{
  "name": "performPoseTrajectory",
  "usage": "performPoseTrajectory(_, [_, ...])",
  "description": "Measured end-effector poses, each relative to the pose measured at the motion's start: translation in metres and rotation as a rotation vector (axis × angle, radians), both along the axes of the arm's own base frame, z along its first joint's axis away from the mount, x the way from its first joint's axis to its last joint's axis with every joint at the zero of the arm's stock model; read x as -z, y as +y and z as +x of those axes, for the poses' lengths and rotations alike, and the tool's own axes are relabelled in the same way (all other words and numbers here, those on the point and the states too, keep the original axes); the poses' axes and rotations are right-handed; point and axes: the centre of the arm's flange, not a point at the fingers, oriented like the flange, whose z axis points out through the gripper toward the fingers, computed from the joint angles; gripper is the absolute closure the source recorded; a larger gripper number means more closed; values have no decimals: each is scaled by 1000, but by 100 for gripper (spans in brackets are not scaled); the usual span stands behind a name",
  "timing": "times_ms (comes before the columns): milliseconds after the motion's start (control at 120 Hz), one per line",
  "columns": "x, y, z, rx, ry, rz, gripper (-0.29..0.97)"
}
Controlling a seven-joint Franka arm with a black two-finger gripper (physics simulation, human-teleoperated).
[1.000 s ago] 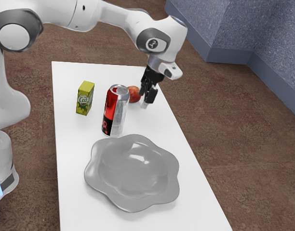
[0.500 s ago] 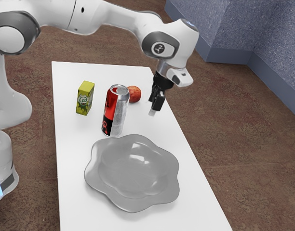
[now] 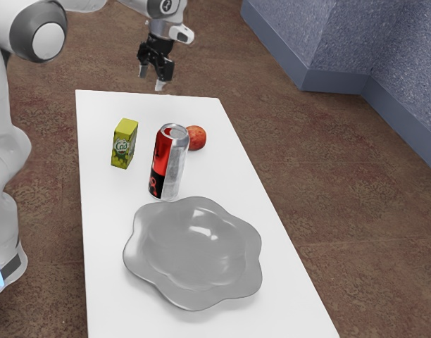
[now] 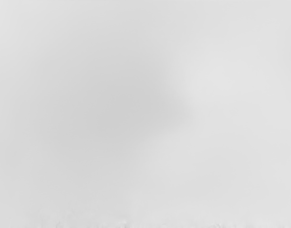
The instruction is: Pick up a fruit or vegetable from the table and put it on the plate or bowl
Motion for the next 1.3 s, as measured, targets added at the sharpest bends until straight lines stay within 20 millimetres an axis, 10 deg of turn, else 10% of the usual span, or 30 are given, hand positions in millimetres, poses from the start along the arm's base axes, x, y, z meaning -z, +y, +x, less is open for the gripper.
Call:
performPoseTrajectory(233, [-6,98,-112,-251,-6,-8,2])
performPoseTrajectory(450, [-5,97,-110,-224,-10,-7,2])
performPoseTrajectory(975, [9,-87,58,262,-7,-25,2])
performPoseTrajectory(1300, [34,-212,107,515,5,-38,2])
